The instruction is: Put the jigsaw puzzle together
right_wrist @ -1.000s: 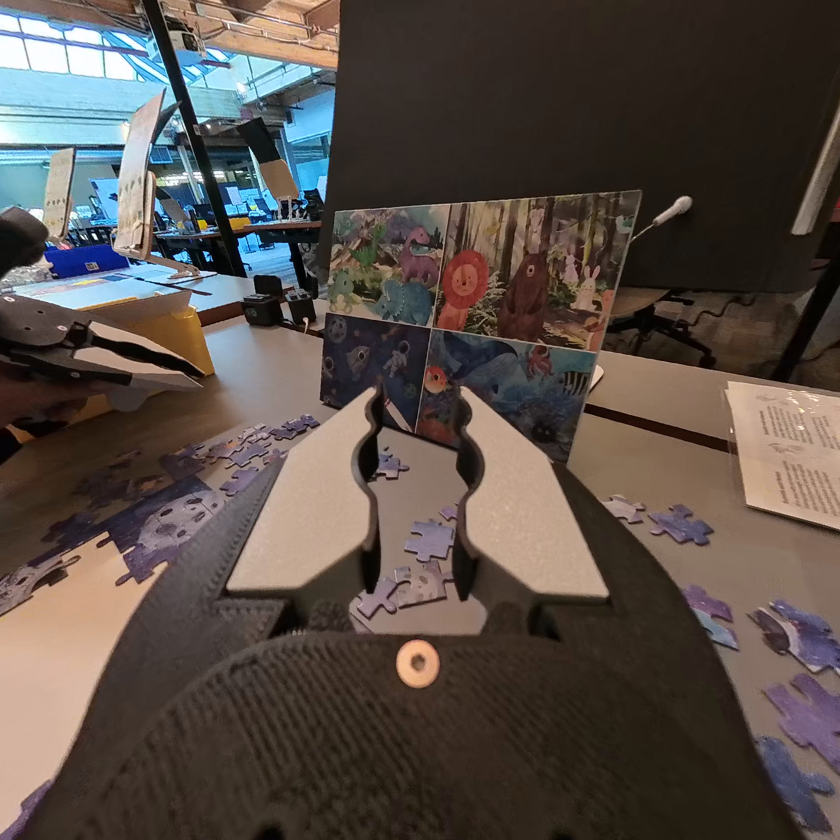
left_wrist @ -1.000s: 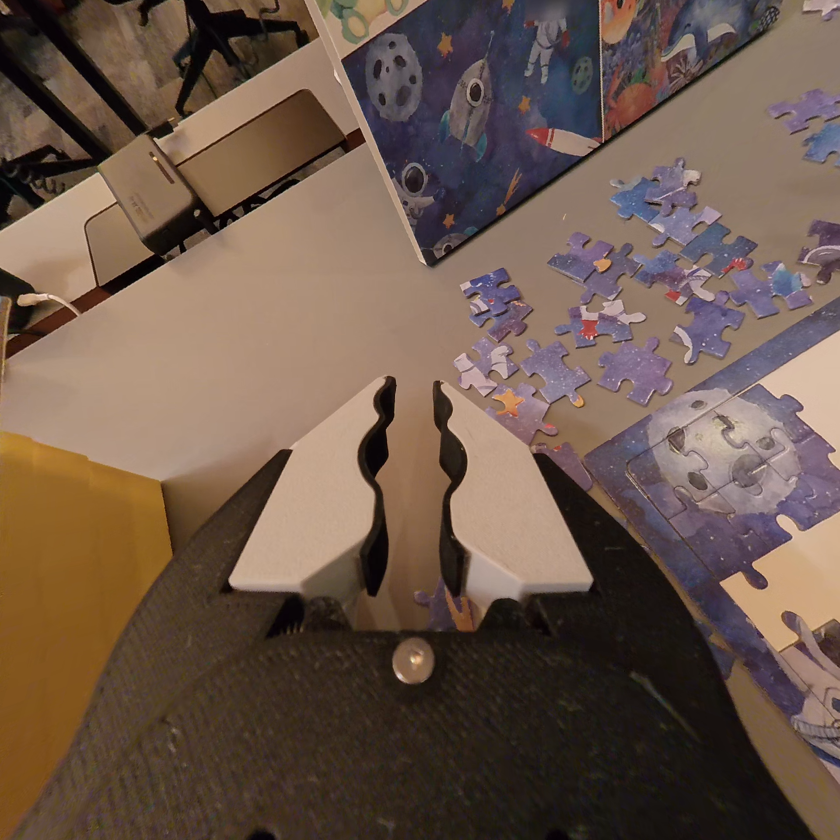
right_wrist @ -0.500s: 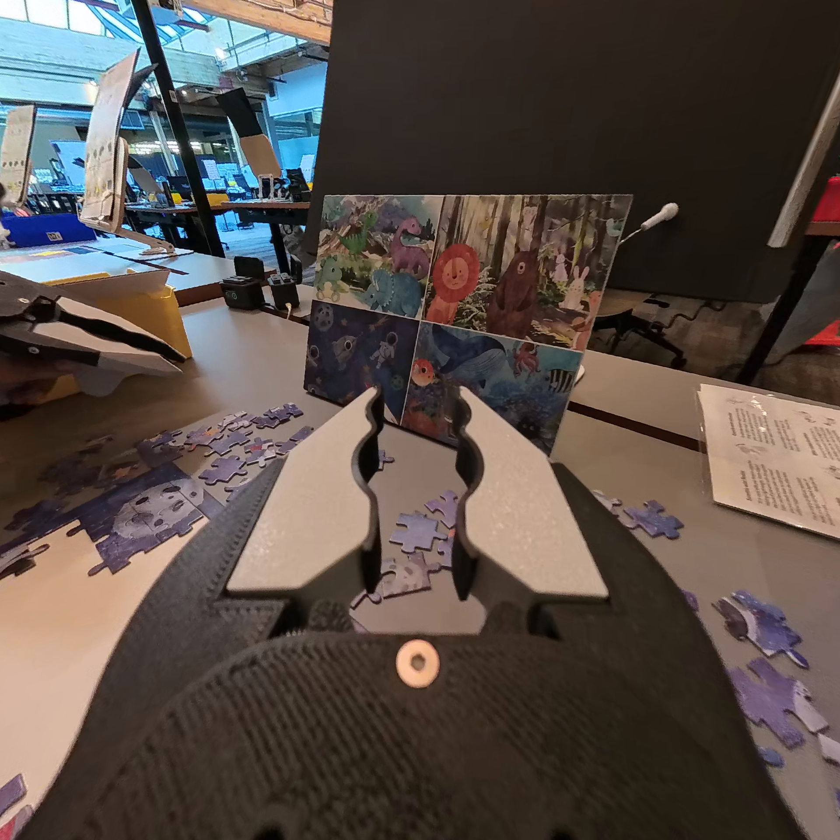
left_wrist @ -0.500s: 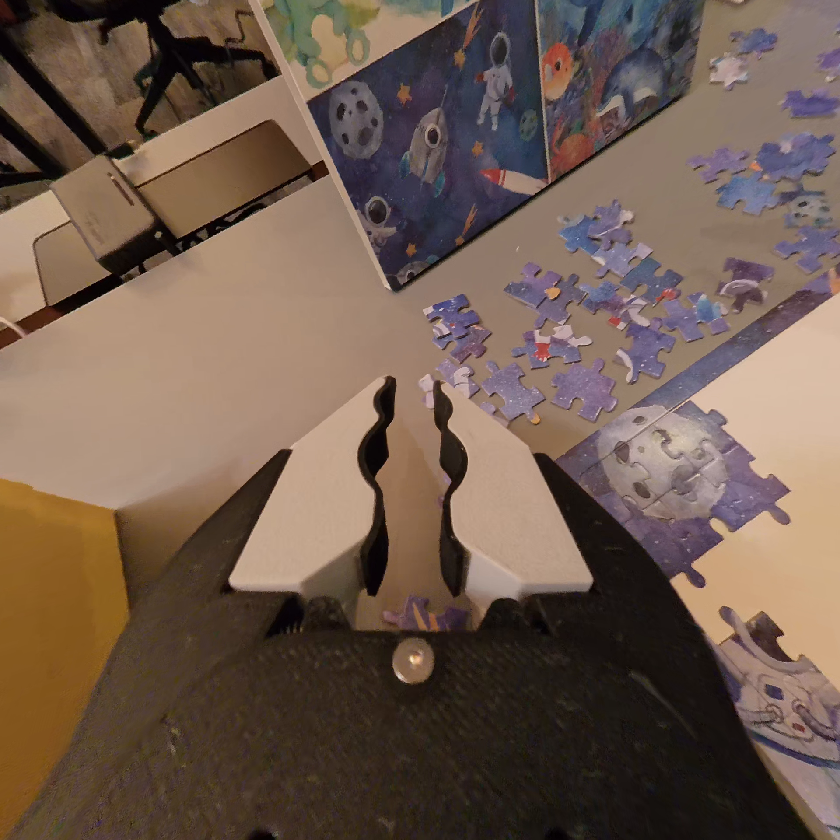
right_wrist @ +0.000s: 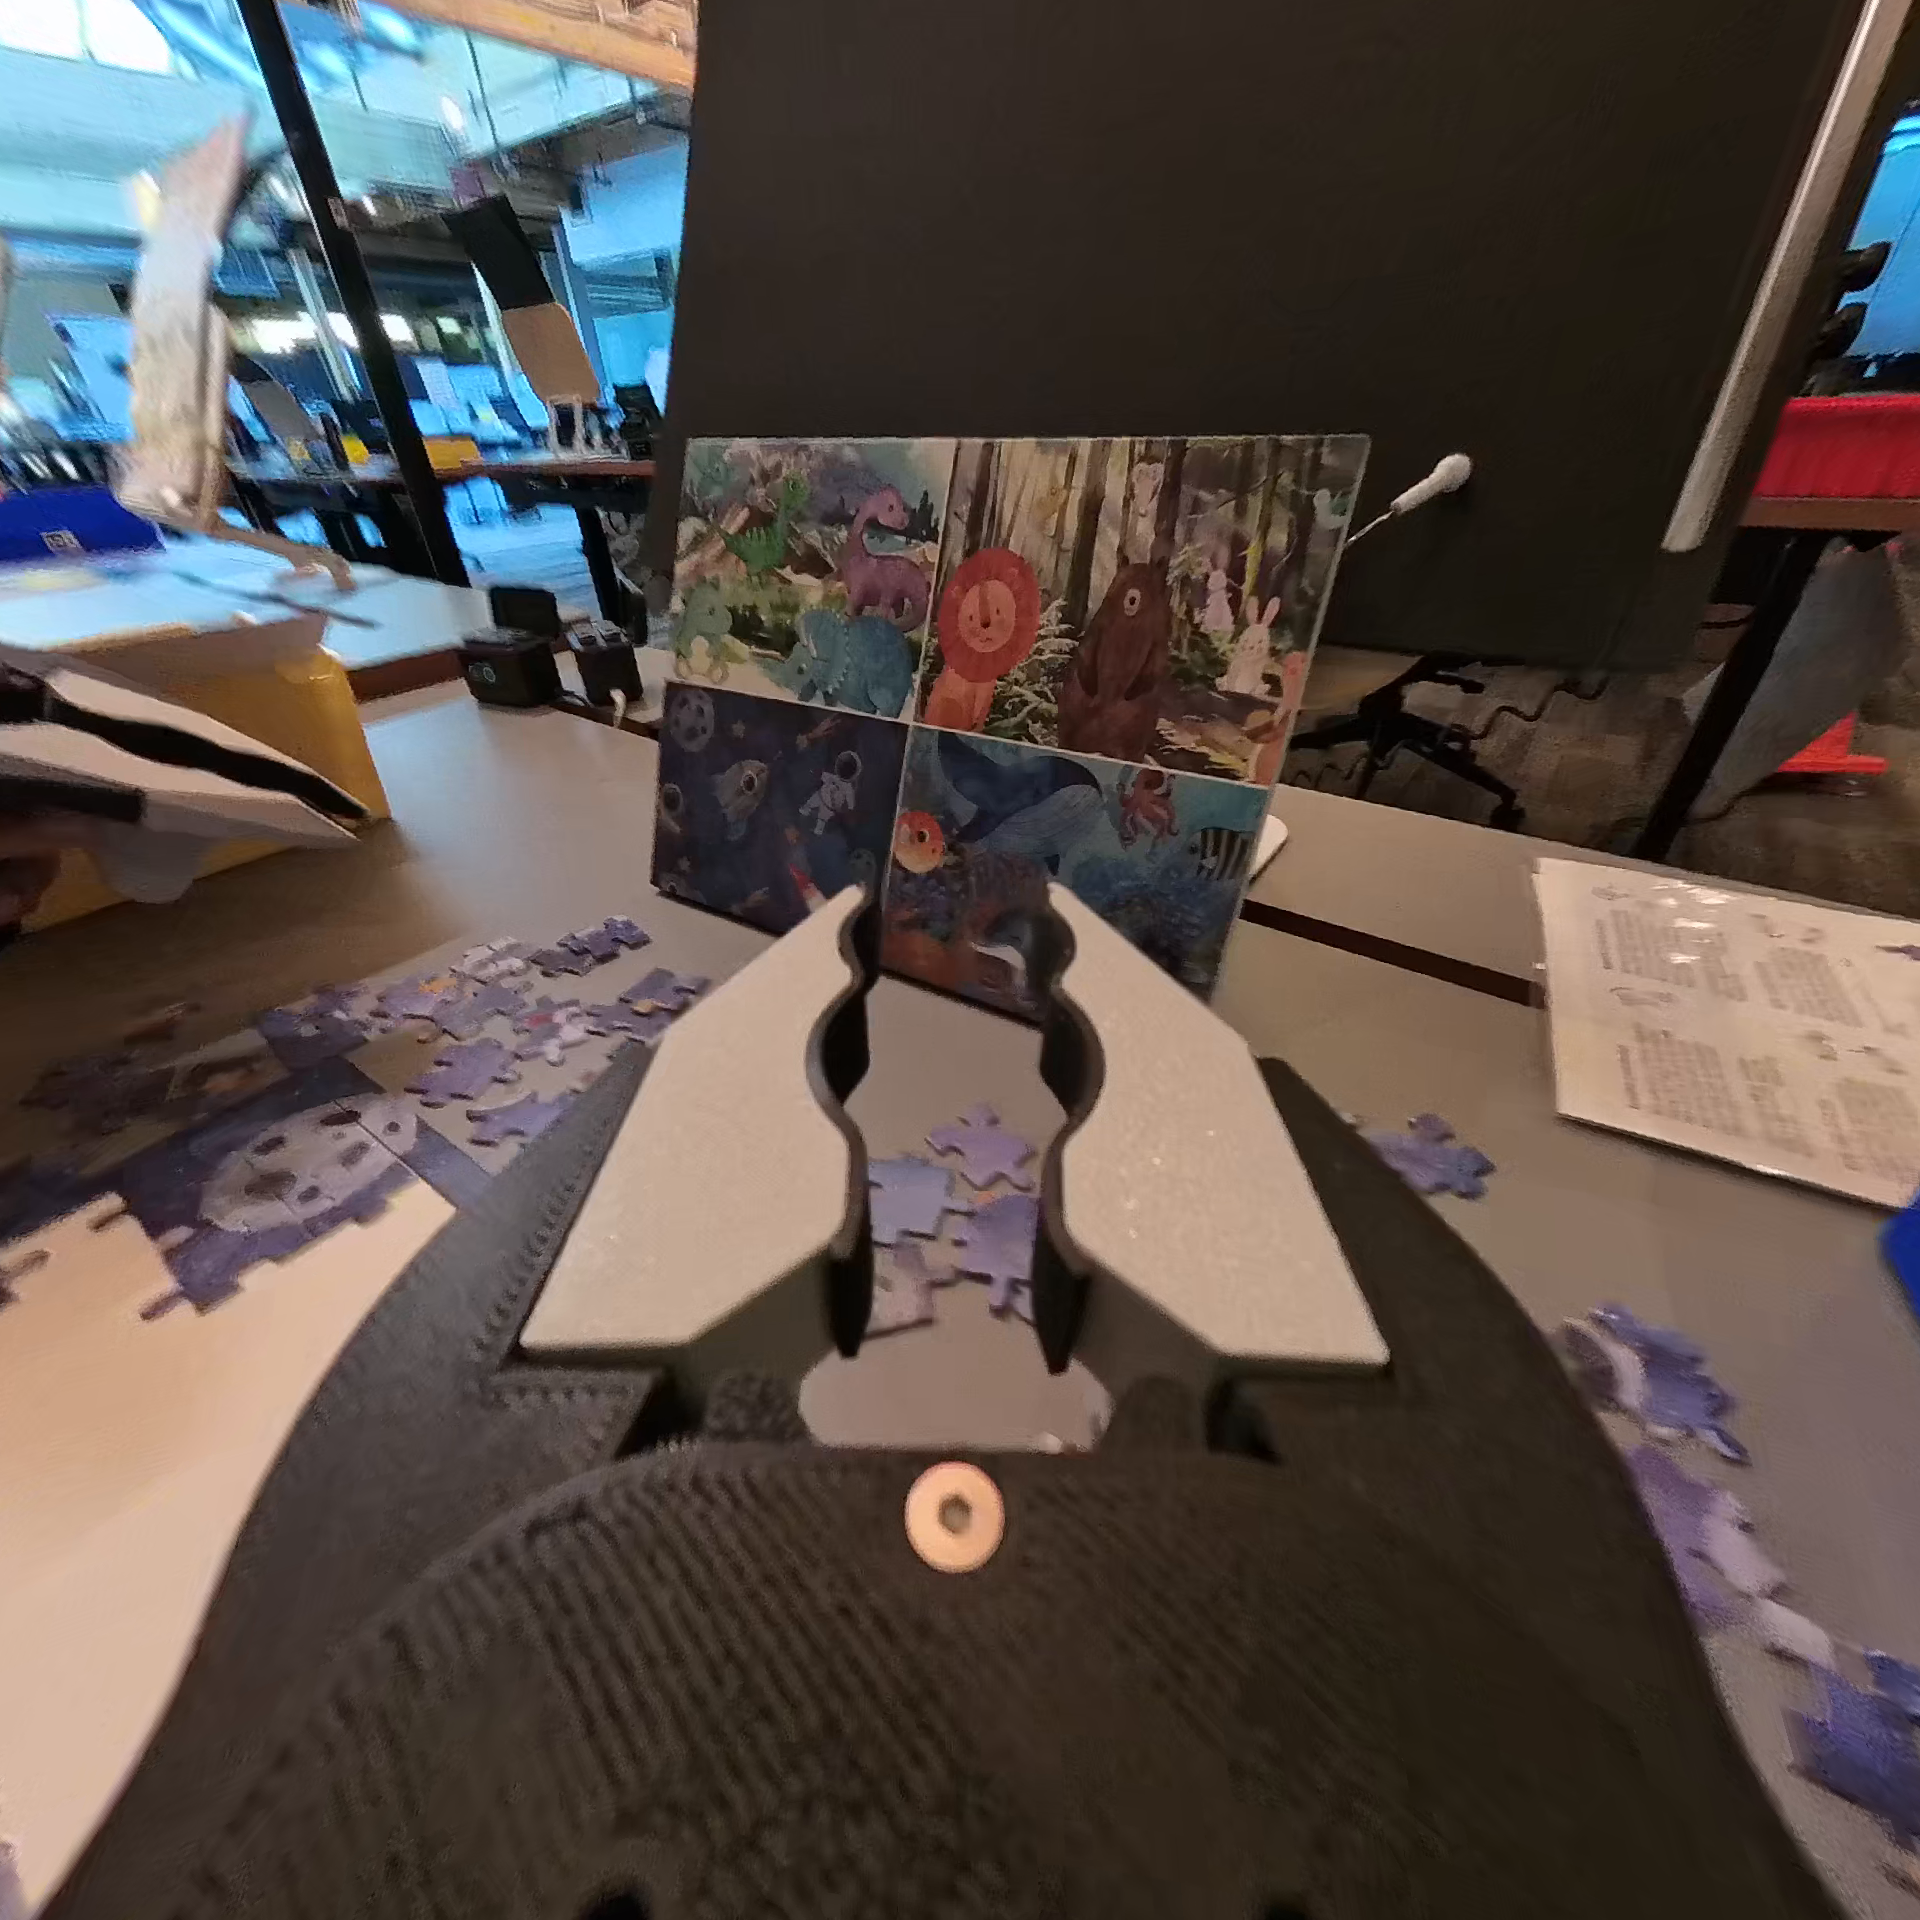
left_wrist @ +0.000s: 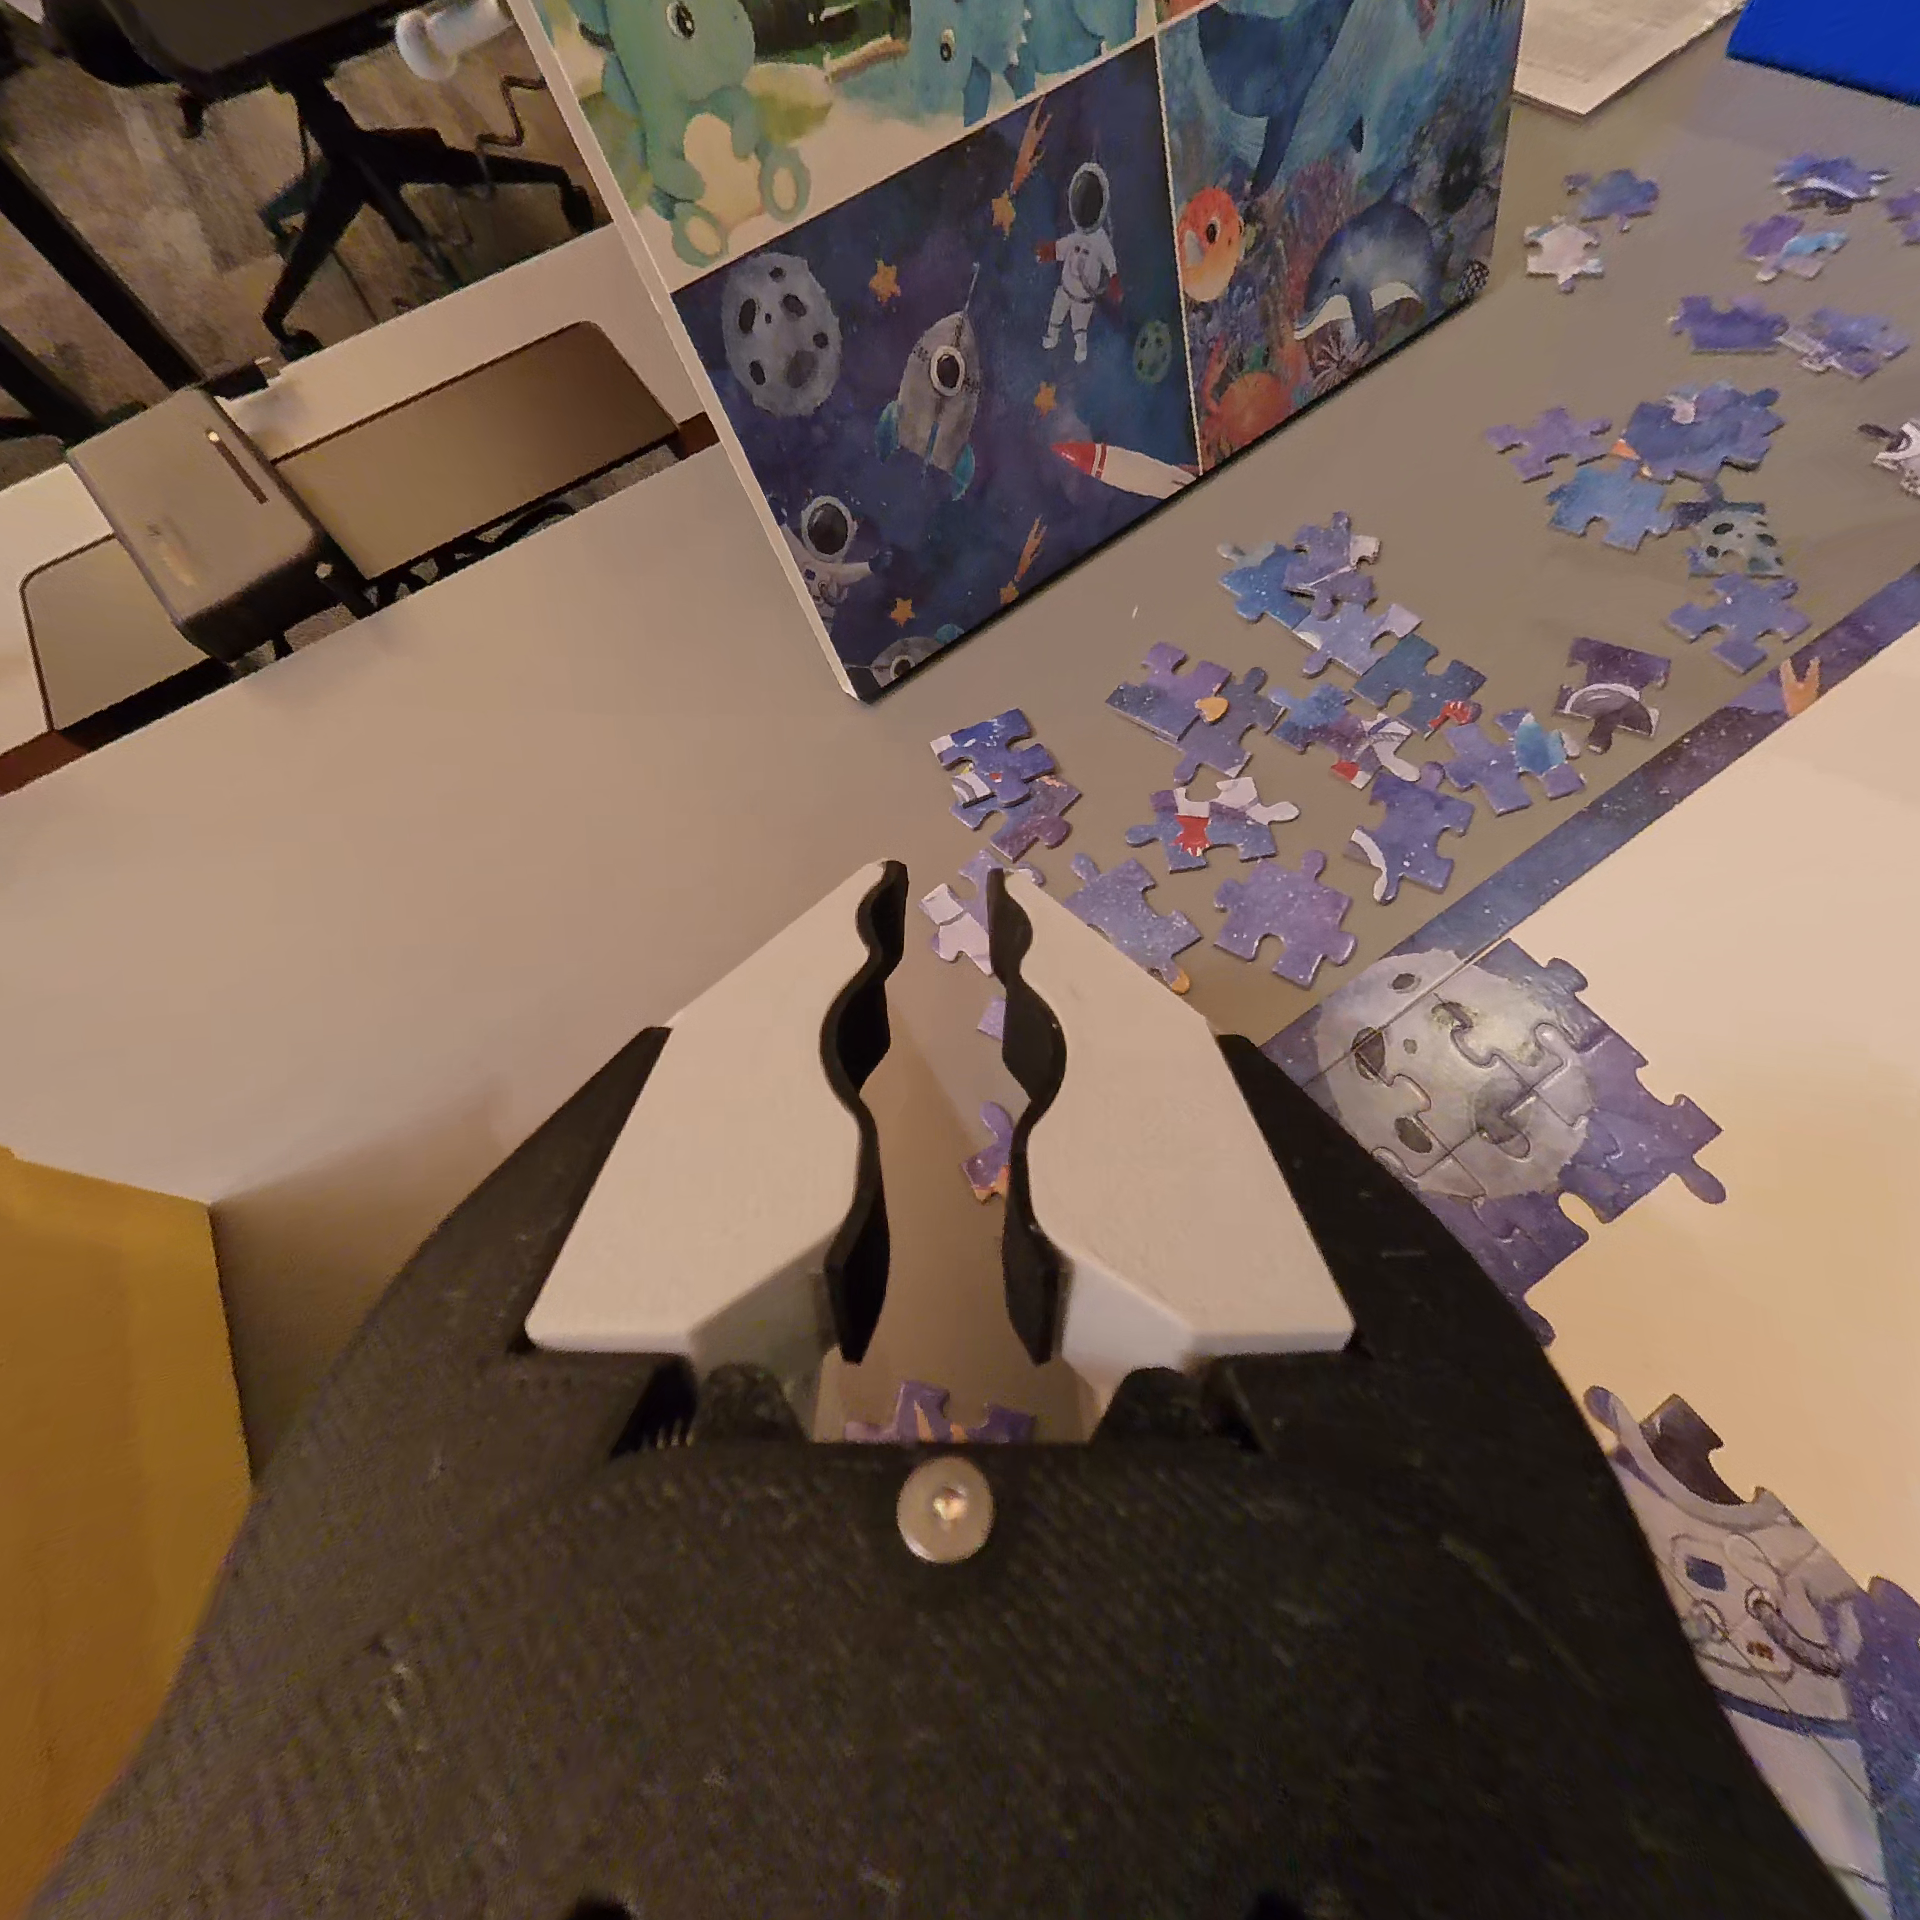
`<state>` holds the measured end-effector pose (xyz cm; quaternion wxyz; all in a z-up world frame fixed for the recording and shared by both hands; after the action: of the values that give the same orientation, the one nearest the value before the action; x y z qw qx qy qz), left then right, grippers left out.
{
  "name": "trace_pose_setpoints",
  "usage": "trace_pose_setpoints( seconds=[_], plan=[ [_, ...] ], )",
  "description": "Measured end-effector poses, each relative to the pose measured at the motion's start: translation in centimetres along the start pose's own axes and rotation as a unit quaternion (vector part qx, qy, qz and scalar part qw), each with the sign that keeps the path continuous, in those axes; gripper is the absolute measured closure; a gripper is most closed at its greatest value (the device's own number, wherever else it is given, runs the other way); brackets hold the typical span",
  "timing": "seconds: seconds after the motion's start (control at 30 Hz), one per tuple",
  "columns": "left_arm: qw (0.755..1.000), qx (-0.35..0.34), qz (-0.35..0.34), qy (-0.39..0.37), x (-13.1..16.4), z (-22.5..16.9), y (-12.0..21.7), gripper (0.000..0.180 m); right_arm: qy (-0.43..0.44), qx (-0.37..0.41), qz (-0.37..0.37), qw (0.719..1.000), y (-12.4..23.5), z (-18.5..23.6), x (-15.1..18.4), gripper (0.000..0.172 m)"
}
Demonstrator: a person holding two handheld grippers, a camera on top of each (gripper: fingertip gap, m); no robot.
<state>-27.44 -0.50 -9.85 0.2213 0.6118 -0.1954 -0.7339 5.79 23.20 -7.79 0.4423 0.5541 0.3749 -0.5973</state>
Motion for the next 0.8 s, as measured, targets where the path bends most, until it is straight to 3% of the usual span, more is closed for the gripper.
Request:
trace_pose_setpoints(
  seconds=[0.17,0.3,0.43,0.57,0.8],
  plan=[
    [0.999,-0.032,-0.004,-0.007,0.0,0.3,0.3,0.170,0.175,0.175,0.030,0.969,3.5,-3.2,-0.5,0.148],
    [0.999,-0.036,-0.015,0.004,-0.1,0.3,0.3,0.180,0.157,0.222,0.012,0.962,5.9,-5.6,-0.3,0.141],
    [0.999,-0.034,-0.009,0.004,-0.3,-0.2,-0.1,0.180,0.237,0.278,-0.002,0.931,6.7,-5.0,-0.7,0.154],
    [0.998,-0.051,0.004,-0.027,-0.7,-1.0,-0.4,0.180,0.287,0.284,-0.013,0.915,5.8,-3.7,-0.1,0.161],
    [0.988,-0.128,-0.028,-0.087,-1.8,-2.3,-0.4,0.180,0.241,0.214,-0.041,0.946,5.1,-1.2,-0.8,0.172]
  ],
)
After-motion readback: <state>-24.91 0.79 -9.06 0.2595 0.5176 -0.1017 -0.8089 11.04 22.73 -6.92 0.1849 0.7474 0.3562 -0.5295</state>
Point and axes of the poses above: each gripper's, where its closed fingertips meet, y back along the fingers, x out of its underside, z = x × y across the jaws, the point moved 10 cm from there along y, back along the fingers, and after that the axes turned 6 degrees about -y, right-handed, at the moved point
